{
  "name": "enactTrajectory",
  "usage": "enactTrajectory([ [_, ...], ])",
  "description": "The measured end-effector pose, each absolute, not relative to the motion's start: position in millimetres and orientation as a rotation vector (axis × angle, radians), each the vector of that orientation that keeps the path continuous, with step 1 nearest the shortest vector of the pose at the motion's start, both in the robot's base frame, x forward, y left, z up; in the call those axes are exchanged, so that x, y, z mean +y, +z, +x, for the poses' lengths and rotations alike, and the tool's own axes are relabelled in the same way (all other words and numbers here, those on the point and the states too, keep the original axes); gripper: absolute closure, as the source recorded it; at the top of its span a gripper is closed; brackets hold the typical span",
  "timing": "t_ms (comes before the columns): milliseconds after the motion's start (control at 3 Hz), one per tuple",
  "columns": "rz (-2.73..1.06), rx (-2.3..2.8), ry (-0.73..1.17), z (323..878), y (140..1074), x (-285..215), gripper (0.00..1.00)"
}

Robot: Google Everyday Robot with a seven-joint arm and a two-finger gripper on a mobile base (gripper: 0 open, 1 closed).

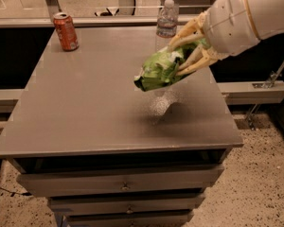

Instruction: Move green rice chip bag near water bottle

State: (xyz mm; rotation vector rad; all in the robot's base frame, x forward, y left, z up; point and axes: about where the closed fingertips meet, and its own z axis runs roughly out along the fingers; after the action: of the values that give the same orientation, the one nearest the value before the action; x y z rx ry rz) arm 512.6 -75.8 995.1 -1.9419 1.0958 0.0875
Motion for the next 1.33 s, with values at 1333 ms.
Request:
enactTrajectory([
  [1333,-1.878,1.004,0.122,540.9,935.4,-133.4,1.00],
])
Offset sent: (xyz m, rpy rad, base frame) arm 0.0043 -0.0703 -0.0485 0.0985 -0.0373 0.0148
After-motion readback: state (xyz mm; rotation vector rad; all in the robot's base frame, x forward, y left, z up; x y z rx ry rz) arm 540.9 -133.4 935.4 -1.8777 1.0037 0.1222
